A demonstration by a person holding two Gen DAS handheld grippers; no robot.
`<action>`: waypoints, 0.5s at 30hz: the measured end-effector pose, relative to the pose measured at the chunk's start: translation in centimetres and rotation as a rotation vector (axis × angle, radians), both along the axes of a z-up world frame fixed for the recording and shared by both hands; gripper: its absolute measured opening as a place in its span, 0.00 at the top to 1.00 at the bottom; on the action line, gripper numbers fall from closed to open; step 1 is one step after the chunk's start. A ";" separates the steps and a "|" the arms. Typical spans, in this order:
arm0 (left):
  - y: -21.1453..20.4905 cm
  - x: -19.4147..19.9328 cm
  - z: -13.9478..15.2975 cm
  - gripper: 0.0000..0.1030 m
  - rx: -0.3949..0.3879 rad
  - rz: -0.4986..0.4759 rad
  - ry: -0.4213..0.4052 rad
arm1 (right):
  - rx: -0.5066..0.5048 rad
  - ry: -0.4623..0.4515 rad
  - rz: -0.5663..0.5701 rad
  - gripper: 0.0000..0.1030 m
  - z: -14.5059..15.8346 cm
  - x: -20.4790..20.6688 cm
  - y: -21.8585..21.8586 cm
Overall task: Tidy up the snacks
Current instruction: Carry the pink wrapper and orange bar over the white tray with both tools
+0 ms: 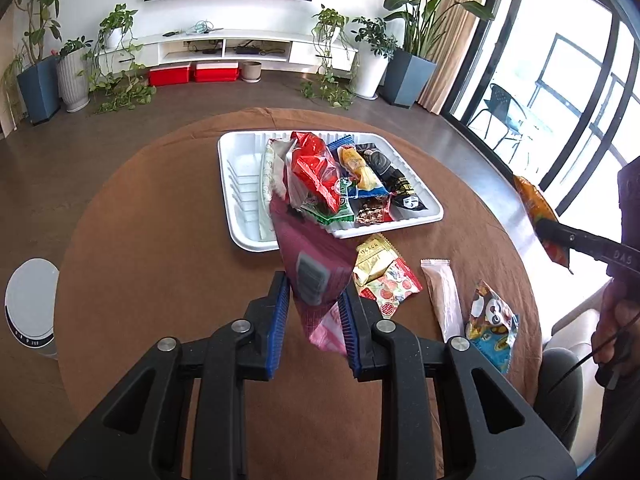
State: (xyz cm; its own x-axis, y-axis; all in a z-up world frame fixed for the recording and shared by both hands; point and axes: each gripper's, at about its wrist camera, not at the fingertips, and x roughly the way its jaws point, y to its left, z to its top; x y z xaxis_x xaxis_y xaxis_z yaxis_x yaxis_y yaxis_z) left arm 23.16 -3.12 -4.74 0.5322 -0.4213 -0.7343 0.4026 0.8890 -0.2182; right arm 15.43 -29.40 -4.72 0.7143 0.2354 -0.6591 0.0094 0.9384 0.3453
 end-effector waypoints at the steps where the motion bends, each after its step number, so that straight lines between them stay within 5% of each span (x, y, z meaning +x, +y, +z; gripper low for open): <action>1: 0.0 0.0 -0.1 0.79 -0.006 0.000 -0.002 | 0.001 -0.002 0.002 0.78 0.0 0.2 0.0; 15: -0.2 1.5 1.4 0.79 -0.030 -0.038 0.000 | 0.002 -0.003 0.022 0.78 -0.3 0.9 0.1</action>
State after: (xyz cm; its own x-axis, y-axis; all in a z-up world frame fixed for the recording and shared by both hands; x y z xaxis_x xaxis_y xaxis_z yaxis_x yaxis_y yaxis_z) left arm 24.70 -3.28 -3.29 0.5150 -0.4630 -0.7214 0.4360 0.8661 -0.2446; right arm 16.35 -29.35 -5.03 0.7110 0.2521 -0.6565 -0.0120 0.9377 0.3471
